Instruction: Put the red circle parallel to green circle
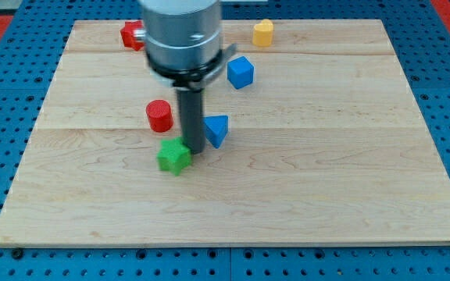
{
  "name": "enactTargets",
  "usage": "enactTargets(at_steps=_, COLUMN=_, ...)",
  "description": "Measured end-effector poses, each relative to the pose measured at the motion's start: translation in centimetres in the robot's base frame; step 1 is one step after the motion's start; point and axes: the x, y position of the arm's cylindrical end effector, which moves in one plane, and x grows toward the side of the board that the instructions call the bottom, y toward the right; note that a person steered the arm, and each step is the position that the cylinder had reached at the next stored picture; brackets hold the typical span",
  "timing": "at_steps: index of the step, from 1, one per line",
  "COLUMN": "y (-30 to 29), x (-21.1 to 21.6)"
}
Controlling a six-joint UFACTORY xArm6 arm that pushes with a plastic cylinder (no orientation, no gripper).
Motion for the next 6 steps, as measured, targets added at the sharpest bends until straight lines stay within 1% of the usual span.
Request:
enactTargets(at_steps=1, y=-0.5, x=-0.7)
enactTargets(at_steps=2, y=-1.0, x=-4.5)
enactTargets(at_steps=3, y=-5.6, x=-5.1)
enactTargets(at_steps=4, y=-6.3, x=-8.9)
enactTargets(at_steps=5, y=-11.1, x=-7.7)
enactTargets(at_steps=6, y=-14.5, x=-7.4)
